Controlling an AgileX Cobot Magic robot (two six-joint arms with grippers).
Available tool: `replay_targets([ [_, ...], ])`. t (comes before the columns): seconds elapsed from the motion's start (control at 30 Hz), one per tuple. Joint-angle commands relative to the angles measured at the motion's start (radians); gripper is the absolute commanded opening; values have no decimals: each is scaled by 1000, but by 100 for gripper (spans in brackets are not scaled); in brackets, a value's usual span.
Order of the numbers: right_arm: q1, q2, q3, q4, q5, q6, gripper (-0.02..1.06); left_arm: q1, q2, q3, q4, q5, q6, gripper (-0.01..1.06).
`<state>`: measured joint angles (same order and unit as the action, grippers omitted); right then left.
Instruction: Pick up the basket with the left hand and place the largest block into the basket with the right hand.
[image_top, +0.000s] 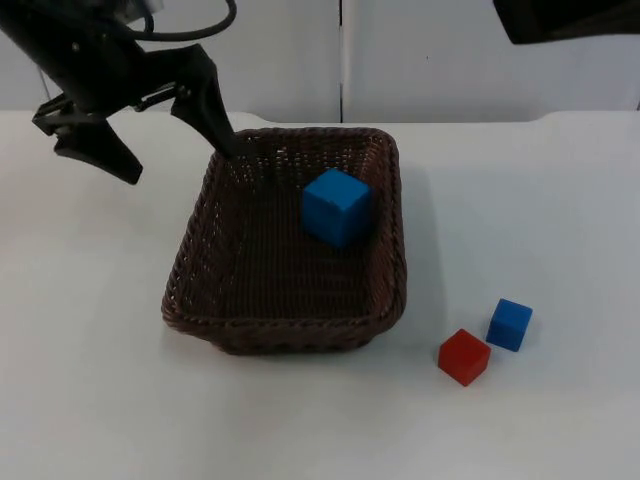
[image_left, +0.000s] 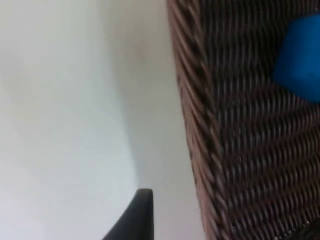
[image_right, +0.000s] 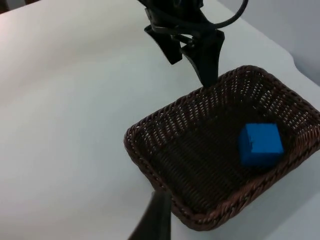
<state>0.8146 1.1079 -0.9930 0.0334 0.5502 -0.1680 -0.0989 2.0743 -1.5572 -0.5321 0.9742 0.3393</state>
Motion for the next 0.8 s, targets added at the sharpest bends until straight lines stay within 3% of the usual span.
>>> replay_targets([
  [0.0,-4,-8,3,-6,-24,6,80,-14,-20,0,6,13,-9,104],
  [0.4,-4,-8,3,-6,-25,8,80,-64,-201,275,3,-161,-5,104],
  [0.53,-4,-8,3,-6,-12,21,80,-64,-337,420,3,-251,-5,104],
  [0.77,-4,-9,3,-6,14,26,80,-64,-538,585,0,-337,-5,104],
])
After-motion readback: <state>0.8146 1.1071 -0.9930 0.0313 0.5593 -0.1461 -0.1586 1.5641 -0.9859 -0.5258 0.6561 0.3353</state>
